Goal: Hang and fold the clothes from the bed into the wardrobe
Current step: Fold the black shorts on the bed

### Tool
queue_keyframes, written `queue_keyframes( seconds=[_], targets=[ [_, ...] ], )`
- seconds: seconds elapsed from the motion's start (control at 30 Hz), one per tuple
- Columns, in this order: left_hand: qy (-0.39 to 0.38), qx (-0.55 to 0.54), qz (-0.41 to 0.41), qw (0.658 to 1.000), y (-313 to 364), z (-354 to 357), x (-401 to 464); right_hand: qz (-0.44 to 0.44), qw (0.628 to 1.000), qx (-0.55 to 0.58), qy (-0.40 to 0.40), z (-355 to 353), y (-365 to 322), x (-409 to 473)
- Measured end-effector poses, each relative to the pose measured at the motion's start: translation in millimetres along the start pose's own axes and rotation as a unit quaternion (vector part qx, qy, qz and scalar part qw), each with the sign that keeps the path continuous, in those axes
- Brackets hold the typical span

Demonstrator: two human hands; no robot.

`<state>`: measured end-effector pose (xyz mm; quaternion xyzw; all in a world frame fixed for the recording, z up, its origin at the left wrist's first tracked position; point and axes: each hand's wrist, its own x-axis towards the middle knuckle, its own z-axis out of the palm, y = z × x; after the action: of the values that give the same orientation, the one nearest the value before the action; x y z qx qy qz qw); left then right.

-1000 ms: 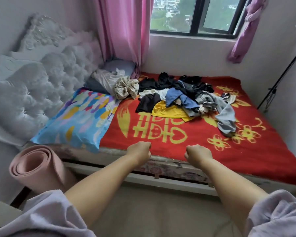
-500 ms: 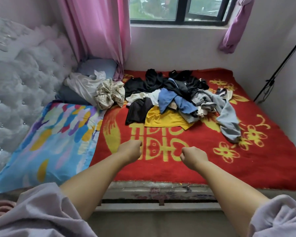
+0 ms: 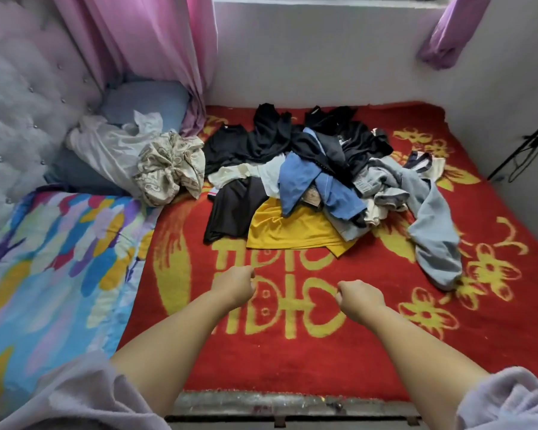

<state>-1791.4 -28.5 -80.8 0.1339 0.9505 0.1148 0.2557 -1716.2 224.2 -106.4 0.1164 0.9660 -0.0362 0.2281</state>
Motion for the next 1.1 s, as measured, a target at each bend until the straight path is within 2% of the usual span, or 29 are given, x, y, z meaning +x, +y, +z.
queue_keyframes(
  seconds=[0.2,0.4,0.5,0.63,0.7,0.77,0.83,0.9,1.0,1.1],
  targets=[
    [-0.001,-0.047,-0.044,0.998,-18,10,92,-0.069,0.997,-0.031,-0.032,-5,-19,120],
    [-0.036,-0.002,-0.073,0.997,-85,64,182,-0.112,0.991,0.031,-0.074,73,-87,225],
    [-0.032,0.054,-0.078,0.995,-120,81,242,-0.121,0.991,0.043,-0.036,109,-117,276],
    [0.040,0.162,-0.056,0.984,-157,103,318,-0.096,0.993,0.068,-0.009,162,-129,326],
    [0.053,0.187,-0.065,0.979,-167,115,349,-0.099,0.994,0.050,-0.002,189,-124,334],
    [0.072,0.198,-0.059,0.976,-175,125,372,-0.104,0.992,0.049,0.060,206,-122,337],
    [0.150,0.174,-0.014,0.973,-182,126,391,-0.106,0.985,0.062,0.121,213,-122,339],
    [0.216,0.102,0.019,0.971,-187,118,408,-0.110,0.981,0.058,0.151,220,-121,341],
    [0.213,-0.006,-0.020,0.977,-185,101,430,-0.109,0.976,0.048,0.182,223,-121,340],
    [0.168,0.000,-0.061,0.984,-170,94,425,-0.113,0.974,0.046,0.188,223,-120,342]
  ],
)
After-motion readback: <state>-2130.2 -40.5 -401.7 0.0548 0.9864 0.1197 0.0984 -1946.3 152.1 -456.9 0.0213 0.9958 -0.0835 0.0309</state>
